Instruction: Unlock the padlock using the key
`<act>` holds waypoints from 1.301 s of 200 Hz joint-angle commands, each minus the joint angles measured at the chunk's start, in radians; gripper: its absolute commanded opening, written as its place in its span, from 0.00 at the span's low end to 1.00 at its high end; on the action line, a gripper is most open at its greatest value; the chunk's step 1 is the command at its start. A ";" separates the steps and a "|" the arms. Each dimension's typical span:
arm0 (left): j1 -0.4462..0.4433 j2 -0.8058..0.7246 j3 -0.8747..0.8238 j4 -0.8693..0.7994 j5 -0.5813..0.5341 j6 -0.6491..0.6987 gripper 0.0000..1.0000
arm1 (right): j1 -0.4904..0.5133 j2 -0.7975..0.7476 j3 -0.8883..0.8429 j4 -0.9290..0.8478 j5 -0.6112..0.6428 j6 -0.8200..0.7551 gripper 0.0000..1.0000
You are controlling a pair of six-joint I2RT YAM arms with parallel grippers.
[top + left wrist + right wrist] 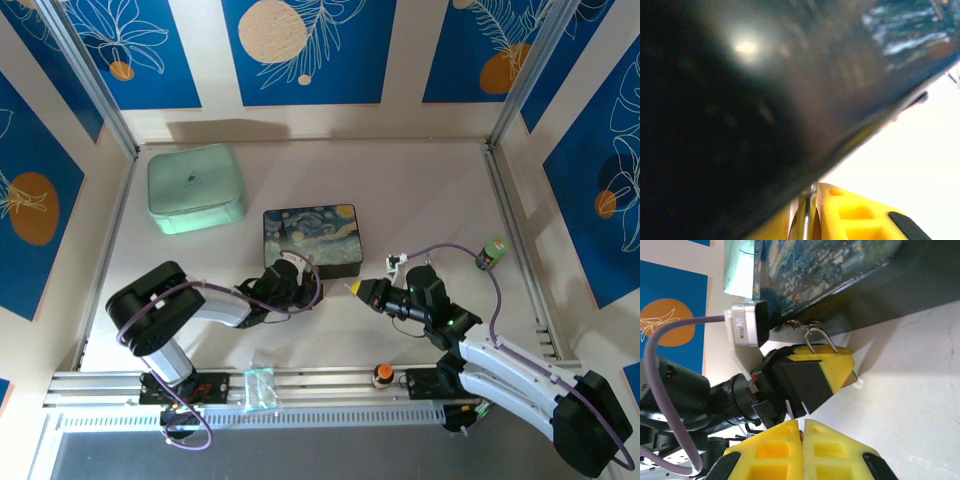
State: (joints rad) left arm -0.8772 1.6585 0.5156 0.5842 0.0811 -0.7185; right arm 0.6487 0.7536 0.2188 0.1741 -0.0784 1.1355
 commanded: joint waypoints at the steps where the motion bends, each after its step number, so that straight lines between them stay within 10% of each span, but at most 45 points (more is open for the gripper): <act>1: -0.012 0.020 0.000 -0.023 -0.013 -0.056 0.17 | 0.009 -0.010 -0.025 0.030 0.017 0.023 0.00; 175: -0.013 0.069 -0.045 0.404 0.023 -0.485 0.01 | 0.124 0.489 -0.092 0.593 0.074 0.397 0.00; 260: 0.000 0.016 0.000 0.157 0.018 -0.403 0.03 | 0.070 0.187 -0.059 0.188 0.111 0.309 0.00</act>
State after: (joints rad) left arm -0.8856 1.6814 0.5030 0.8101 0.0601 -1.0954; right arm 0.7536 0.9802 0.1429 0.4847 0.0376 1.4841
